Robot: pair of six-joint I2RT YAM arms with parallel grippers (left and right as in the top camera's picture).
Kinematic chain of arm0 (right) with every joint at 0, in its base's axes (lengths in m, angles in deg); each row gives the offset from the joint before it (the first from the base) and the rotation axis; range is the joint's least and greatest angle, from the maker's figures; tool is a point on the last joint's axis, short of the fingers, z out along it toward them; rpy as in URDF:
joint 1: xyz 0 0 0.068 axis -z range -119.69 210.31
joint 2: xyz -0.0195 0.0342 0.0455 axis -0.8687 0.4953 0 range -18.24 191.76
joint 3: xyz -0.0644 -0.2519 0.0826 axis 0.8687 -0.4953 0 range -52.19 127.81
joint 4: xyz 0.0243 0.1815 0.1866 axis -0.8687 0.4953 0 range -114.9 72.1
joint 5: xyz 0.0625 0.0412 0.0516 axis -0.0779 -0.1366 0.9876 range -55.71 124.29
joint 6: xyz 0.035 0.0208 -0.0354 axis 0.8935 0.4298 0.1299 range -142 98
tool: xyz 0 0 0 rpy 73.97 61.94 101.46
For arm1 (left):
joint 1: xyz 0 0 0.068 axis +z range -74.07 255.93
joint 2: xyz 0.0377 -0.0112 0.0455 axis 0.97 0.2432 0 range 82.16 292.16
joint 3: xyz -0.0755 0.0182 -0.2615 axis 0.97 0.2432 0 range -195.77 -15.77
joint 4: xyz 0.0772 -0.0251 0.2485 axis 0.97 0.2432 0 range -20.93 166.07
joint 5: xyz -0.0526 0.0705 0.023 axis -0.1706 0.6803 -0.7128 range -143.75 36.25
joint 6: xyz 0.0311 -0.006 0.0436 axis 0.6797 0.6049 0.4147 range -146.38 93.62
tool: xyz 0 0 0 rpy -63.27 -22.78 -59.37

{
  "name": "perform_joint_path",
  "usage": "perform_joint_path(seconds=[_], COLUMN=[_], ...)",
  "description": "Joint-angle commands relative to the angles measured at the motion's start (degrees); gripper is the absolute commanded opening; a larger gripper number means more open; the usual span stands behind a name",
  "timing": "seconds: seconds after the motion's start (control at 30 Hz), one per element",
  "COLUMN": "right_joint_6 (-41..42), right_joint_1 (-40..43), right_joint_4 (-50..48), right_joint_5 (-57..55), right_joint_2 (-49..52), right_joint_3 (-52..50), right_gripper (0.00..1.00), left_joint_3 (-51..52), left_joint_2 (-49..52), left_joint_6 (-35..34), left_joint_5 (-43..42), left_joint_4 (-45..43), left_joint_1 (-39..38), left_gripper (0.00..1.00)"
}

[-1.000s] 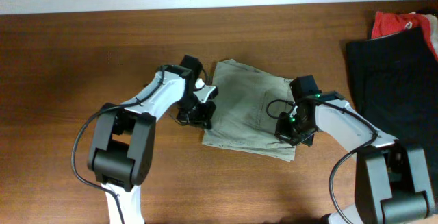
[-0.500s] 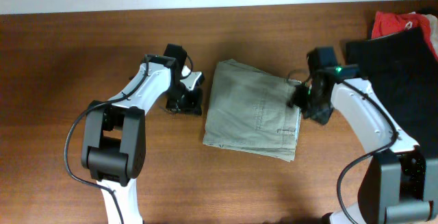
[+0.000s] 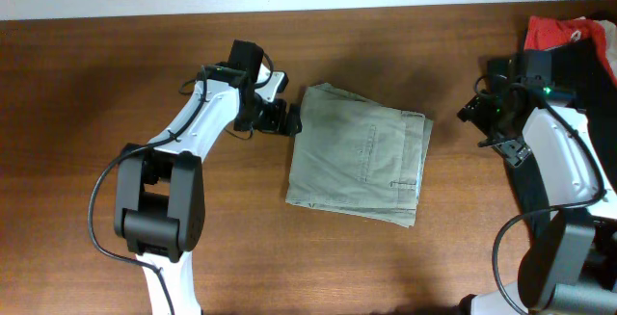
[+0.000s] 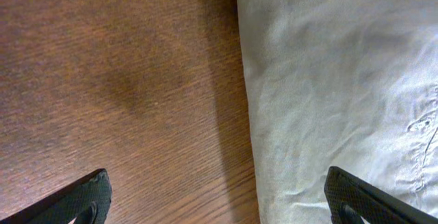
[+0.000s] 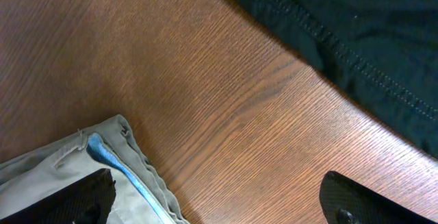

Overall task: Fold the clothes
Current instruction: 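Grasp the folded pants' left edge with the left gripper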

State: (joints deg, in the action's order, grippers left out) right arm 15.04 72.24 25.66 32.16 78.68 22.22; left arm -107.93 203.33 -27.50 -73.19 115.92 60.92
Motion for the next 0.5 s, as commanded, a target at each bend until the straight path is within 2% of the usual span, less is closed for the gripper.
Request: perform_joint_path(seconds=[0.0,0.1,0.17,0.27,0.33,0.47], right_joint_6=[-0.33,-0.33,-0.33,-0.33,-0.33,-0.33], right_joint_1=[0.15,0.15,0.15,0.15,0.15,0.15], right_joint_4=[-0.04,-0.04,-0.04,-0.04,-0.04,-0.04], right_joint_5=[-1.57,-1.57,-1.57,-1.57,-1.57,-1.57], right_joint_2=[0.22,0.22,0.22,0.22,0.22,0.22], right_joint_3=[0.39,0.39,0.39,0.39,0.39,0.39], right_gripper=[0.99,0.99,0.99,0.99,0.99,0.99], left_joint_3=[-0.9,-0.87,-0.61,-0.61,-0.61,-0.61], left_joint_2=[-1.84,-1.81,-1.09,2.8,5.49,6.19], left_joint_6=[0.33,0.35,2.6,2.99,5.79,5.99], left_joint_5=[0.42,-0.28,-5.16,-7.08,-12.76,-12.72], left_joint_4=[-0.44,-1.27,-0.55,1.44,1.64,1.62], left_joint_1=[0.28,0.5,0.42,0.37,0.37,-0.52], left_gripper=[0.99,0.99,0.99,0.99,0.99,0.99])
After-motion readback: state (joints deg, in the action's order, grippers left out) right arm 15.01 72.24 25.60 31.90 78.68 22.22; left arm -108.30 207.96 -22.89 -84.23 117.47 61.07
